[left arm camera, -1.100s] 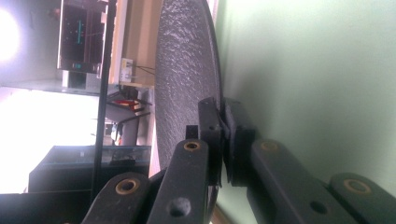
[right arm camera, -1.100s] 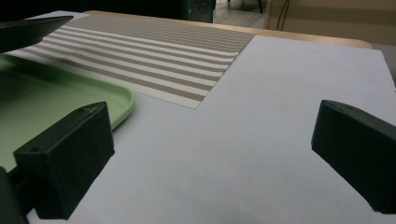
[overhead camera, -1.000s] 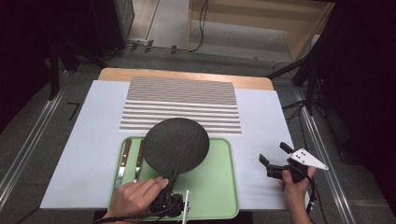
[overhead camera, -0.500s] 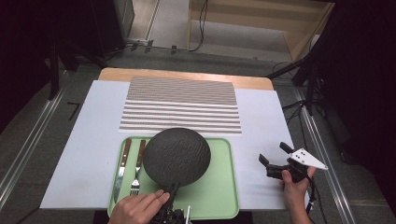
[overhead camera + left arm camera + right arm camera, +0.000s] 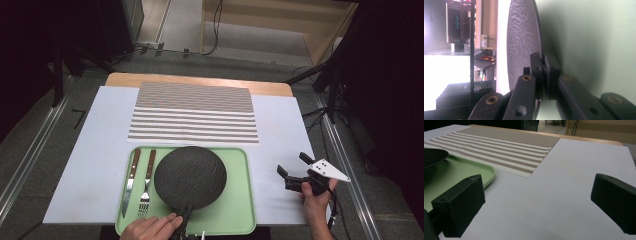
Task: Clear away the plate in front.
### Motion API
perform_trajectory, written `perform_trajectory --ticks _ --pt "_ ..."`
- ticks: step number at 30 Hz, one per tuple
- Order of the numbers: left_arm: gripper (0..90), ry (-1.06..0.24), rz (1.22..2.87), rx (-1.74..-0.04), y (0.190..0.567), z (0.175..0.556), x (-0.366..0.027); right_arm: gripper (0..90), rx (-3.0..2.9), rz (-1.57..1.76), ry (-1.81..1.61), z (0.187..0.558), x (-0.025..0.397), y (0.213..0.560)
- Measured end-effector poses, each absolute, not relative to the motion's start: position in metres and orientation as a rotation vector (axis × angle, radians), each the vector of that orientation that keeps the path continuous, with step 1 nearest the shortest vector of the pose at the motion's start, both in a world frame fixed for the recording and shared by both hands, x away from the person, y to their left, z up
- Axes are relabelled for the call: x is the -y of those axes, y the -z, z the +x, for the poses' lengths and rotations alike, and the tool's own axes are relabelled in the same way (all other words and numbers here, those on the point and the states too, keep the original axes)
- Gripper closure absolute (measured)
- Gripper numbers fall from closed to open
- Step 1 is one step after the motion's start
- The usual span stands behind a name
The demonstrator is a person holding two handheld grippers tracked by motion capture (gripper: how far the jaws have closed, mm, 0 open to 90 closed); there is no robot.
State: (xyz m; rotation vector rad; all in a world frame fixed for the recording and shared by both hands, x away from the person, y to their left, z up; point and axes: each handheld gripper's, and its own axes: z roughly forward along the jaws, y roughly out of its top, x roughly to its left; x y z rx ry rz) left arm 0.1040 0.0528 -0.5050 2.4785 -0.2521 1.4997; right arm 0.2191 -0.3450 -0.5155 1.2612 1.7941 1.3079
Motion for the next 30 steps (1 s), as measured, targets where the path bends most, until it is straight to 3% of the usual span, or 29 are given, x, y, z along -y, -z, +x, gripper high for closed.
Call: perform_trajectory --ticks 22,24,30 --pt "87.1 -1.442 2.494 0.266 0.518 0.094 -0.053 0.0 -1.796 1.254 -1.299 0.220 0.344 0.516" --pt "84.9 -1.355 2.520 0.232 0.519 0.097 -0.053 0.0 -1.796 1.256 -1.300 0.220 0.344 0.516" --pt "72.6 -1.316 2.502 0.210 0.517 0.095 -0.052 0.0 -1.798 1.256 -1.299 0.220 0.344 0.516"
